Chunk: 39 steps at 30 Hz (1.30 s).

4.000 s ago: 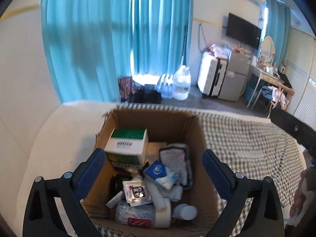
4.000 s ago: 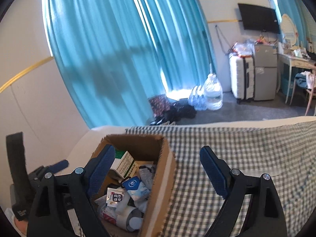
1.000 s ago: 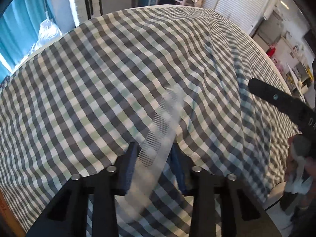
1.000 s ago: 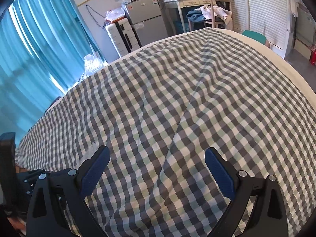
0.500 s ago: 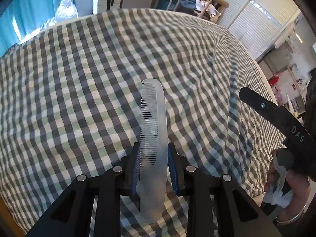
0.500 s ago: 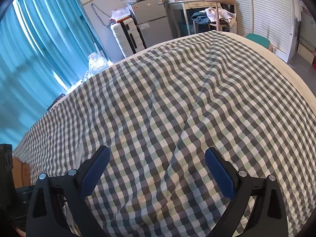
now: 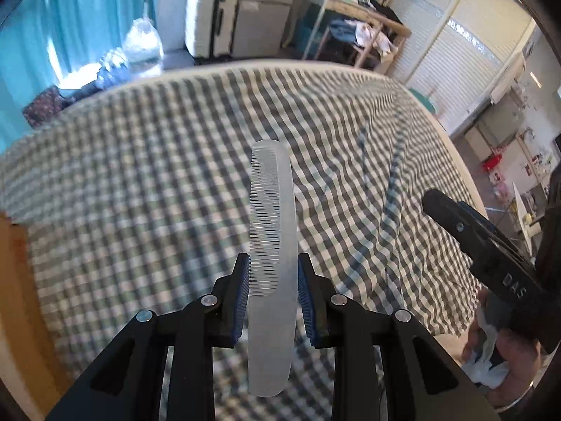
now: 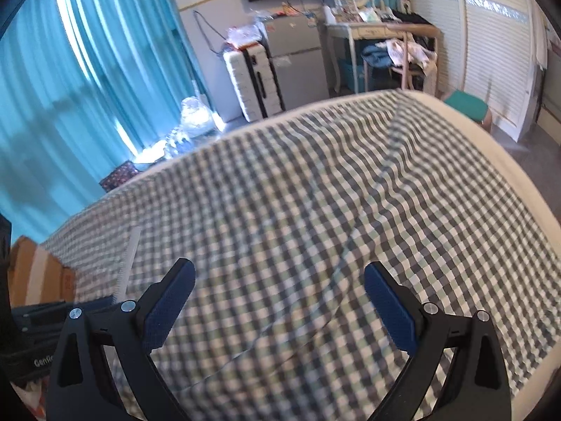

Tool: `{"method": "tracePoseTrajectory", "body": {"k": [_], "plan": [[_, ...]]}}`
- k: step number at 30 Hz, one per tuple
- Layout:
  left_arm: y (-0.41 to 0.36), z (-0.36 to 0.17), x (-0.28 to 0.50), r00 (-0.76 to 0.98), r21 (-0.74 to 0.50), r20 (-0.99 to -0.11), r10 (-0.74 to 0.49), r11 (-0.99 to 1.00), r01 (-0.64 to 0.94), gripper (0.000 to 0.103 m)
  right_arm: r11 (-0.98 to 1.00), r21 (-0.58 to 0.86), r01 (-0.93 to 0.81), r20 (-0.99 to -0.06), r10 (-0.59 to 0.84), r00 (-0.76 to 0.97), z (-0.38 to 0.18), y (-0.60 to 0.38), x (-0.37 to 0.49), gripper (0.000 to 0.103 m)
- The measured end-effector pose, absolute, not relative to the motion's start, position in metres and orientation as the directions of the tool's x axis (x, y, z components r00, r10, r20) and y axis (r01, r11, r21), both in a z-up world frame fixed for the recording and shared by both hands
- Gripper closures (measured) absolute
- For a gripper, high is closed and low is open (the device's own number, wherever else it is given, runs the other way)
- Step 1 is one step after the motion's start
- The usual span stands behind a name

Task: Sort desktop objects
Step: 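Carry the comb into the cardboard box and open the left tool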

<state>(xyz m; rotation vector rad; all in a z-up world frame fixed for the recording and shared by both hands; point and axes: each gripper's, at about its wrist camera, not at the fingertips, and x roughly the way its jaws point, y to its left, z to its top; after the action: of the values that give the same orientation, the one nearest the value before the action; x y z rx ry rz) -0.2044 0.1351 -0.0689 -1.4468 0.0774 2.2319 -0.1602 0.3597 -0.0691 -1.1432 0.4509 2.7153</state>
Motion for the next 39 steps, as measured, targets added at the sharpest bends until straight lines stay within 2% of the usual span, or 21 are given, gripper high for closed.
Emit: {"method": "tracePoseTrajectory", "body": {"k": [11, 19, 25, 33, 37, 38, 39], "plan": [[0.046, 0.056, -0.144, -0.553, -0.184, -0.743, 0.377, -0.91, -0.372, 0.076, -0.981, 0.181, -0.072, -0.591, -0.05, -0.805, 0.029, 0.264, -0.097, 0.006], [-0.033, 0.118, -0.104, -0.691, -0.145, -0.654, 0.307, -0.948, -0.284, 0.076, -0.987, 0.146, 0.069, -0.517, -0.135, -0.845, 0.076, 0.186, -0.069, 0.006], [-0.097, 0.111, -0.094, -0.722, -0.146, -0.655, 0.222, -0.975, -0.168, 0.076, -0.975, 0.133, 0.176, -0.511, -0.219, -0.831, 0.079, 0.129, -0.067, 0.006], [-0.151, 0.025, -0.107, -0.637, -0.142, -0.76, 0.126, -0.99, -0.027, 0.076, -0.963, 0.102, 0.25, -0.6, -0.26, -0.756, 0.027, 0.077, -0.086, 0.006], [-0.164, -0.001, -0.113, -0.605, -0.116, -0.792, 0.089, -0.993, 0.006, 0.075, -0.963, 0.107, 0.248, -0.636, -0.258, -0.727, 0.006, 0.072, -0.101, 0.006], [-0.166, -0.004, -0.115, -0.605, -0.105, -0.793, 0.077, -0.994, 0.011, 0.069, -0.964, 0.108, 0.243, -0.647, -0.254, -0.719, 0.001, 0.071, -0.107, 0.006], [-0.167, -0.004, -0.115, -0.607, -0.098, -0.792, 0.068, -0.995, 0.017, 0.047, -0.965, 0.107, 0.239, -0.654, -0.249, -0.714, -0.003, 0.07, -0.11, 0.006]]}}
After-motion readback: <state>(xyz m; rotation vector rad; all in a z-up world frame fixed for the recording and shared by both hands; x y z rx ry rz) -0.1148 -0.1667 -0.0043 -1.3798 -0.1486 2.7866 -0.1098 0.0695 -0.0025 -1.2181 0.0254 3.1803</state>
